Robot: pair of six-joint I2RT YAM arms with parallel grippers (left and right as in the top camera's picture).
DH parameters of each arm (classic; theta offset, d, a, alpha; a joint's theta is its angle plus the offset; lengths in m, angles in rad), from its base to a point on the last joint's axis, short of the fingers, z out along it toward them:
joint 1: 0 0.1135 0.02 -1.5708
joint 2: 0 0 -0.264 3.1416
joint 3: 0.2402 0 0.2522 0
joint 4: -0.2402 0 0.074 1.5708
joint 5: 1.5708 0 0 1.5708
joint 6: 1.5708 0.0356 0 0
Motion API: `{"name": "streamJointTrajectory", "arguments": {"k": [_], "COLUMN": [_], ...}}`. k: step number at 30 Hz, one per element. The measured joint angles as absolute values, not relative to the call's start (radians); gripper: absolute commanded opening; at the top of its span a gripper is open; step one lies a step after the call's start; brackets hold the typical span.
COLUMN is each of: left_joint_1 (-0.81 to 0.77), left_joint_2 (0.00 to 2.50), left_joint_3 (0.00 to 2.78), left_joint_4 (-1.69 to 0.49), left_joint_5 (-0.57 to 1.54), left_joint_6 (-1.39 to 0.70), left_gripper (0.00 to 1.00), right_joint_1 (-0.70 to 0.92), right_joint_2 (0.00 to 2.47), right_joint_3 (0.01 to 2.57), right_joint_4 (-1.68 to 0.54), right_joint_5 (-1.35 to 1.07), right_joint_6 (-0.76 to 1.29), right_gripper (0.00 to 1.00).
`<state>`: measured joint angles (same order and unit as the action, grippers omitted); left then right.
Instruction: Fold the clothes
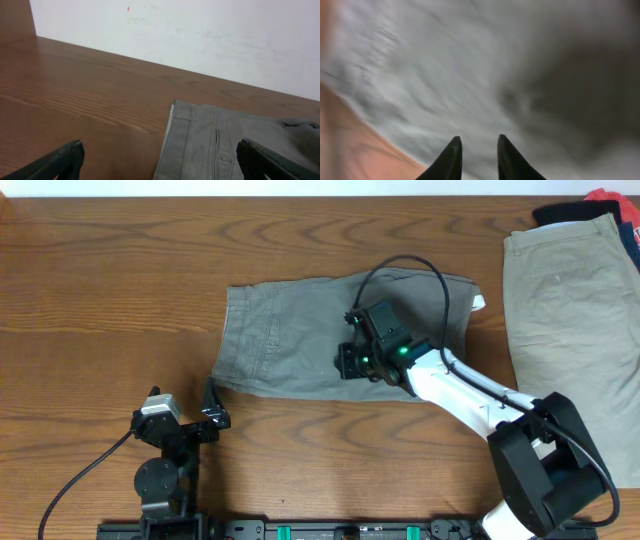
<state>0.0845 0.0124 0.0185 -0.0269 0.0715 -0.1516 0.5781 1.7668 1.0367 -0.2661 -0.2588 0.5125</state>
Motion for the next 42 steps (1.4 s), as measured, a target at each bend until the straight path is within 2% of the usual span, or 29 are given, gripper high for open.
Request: {"name": "streamJointTrajectory", "arguments": {"k": [7,16,22,29,42], "left_joint_1": [0.084,0.084,0.084,0.084,0.084], "left_joint_2": [0.012,0.012,0.012,0.012,0.012], "left_joint_3": [0.019,0.019,0.019,0.019,0.019], "left_joint_4": [-0.027,-0.027,-0.027,-0.027,-0.027], "left_joint_5": [0.072,0.071,0.072,0.072,0.072], "left_joint_6": [-0.152,-0.152,-0.152,-0.152,-0.152], "left_gripper": [0.98,0.98,0.98,0.98,0.98], "right_joint_1": [0.636,0.706,0.706,0.706,0.673], "right_joint_2": [1.767,1.816,1.915,1.930,1.931], "right_joint_3": [1.037,1.037,1.037,1.037,1.053], "right_joint_4": [-0.103,-0.079,-0.068,-0.081,-0.247], "right_joint_5": [-0.278,-0.228,-0.213,-0.224,-0.398], "right_joint_6": [0.558,0.596,0.603,0.604,0.609], "right_gripper": [0.21,0.17,0.20,0.21,0.10]}}
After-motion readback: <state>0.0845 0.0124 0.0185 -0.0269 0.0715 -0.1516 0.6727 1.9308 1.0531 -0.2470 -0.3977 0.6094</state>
